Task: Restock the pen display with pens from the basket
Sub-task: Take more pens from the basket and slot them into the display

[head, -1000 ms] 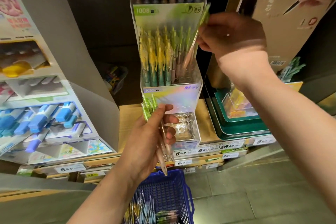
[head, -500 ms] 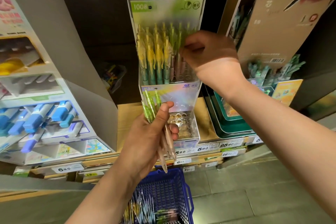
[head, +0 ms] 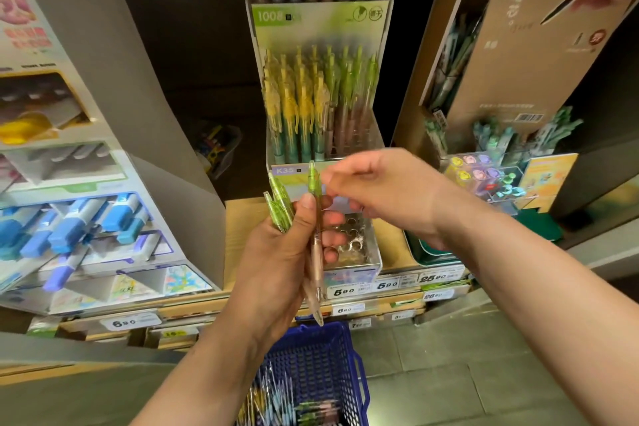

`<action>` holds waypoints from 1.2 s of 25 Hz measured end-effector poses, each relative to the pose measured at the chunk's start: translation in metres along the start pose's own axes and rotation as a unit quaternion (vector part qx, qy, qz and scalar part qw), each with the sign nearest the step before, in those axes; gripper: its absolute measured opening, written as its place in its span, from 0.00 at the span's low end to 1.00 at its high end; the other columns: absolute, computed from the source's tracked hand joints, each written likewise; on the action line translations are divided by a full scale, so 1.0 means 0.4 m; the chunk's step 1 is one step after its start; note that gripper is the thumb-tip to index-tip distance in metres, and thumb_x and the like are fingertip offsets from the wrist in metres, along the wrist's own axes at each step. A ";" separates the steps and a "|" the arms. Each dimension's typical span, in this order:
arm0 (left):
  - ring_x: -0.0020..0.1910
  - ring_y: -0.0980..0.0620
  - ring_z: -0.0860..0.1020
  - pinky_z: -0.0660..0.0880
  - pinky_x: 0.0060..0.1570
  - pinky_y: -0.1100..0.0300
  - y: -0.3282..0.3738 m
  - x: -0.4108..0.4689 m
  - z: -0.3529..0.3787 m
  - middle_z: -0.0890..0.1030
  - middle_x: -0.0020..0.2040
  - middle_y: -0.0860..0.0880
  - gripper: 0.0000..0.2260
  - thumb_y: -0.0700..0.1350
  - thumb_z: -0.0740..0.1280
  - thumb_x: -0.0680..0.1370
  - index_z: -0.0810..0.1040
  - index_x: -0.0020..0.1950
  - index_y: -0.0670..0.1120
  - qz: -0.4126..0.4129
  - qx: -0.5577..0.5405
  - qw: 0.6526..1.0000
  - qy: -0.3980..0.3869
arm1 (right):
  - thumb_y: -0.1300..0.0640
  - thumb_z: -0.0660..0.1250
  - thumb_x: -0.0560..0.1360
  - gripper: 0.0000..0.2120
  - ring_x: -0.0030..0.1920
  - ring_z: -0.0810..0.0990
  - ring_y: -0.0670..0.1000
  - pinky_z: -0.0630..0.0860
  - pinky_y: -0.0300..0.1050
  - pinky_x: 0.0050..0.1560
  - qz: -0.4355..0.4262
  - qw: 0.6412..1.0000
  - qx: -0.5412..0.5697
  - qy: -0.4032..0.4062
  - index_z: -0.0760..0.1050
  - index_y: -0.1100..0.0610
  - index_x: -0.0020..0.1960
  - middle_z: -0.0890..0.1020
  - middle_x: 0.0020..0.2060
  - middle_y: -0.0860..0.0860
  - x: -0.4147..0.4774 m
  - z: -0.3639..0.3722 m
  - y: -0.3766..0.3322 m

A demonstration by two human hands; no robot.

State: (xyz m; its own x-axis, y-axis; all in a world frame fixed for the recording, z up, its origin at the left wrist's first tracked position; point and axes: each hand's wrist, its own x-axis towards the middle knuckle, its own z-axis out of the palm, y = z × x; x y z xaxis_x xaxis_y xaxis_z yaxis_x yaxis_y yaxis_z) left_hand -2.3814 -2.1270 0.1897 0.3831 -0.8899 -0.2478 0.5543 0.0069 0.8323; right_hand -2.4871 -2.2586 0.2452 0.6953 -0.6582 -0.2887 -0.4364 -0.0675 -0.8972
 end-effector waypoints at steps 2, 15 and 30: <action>0.35 0.54 0.81 0.78 0.33 0.64 -0.001 -0.002 -0.001 0.85 0.40 0.46 0.21 0.53 0.63 0.82 0.82 0.58 0.35 -0.004 0.017 1.000 0.009 | 0.51 0.72 0.77 0.10 0.35 0.77 0.41 0.70 0.36 0.35 0.038 0.995 0.063 -0.061 0.83 0.52 0.57 0.83 0.39 0.49 0.000 0.008 0.018; 0.24 0.54 0.66 0.64 0.23 0.63 0.002 -0.006 -0.003 0.81 0.39 0.47 0.16 0.55 0.62 0.83 0.73 0.60 0.43 -0.016 0.052 0.998 0.040 | 0.61 0.71 0.78 0.08 0.41 0.88 0.50 0.83 0.41 0.45 -0.137 0.937 0.153 0.282 0.81 0.52 0.41 0.87 0.34 0.49 0.046 -0.153 -0.083; 0.31 0.51 0.75 0.70 0.27 0.61 -0.002 0.012 0.005 0.84 0.47 0.42 0.02 0.44 0.61 0.85 0.68 0.55 0.48 0.006 -0.018 0.999 -0.028 | 0.51 0.69 0.78 0.08 0.48 0.85 0.54 0.80 0.53 0.57 -0.149 0.932 -0.195 0.266 0.84 0.53 0.52 0.87 0.45 0.50 0.111 -0.111 -0.085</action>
State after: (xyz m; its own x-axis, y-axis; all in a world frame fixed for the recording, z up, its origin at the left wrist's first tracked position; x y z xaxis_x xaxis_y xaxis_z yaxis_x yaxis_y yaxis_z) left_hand -2.3816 -2.1323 0.1887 0.3493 -0.9135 -0.2087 0.5768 0.0341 0.8162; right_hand -2.4670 -2.3187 0.2778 0.4820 -0.8386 0.2537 -0.5163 -0.5058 -0.6911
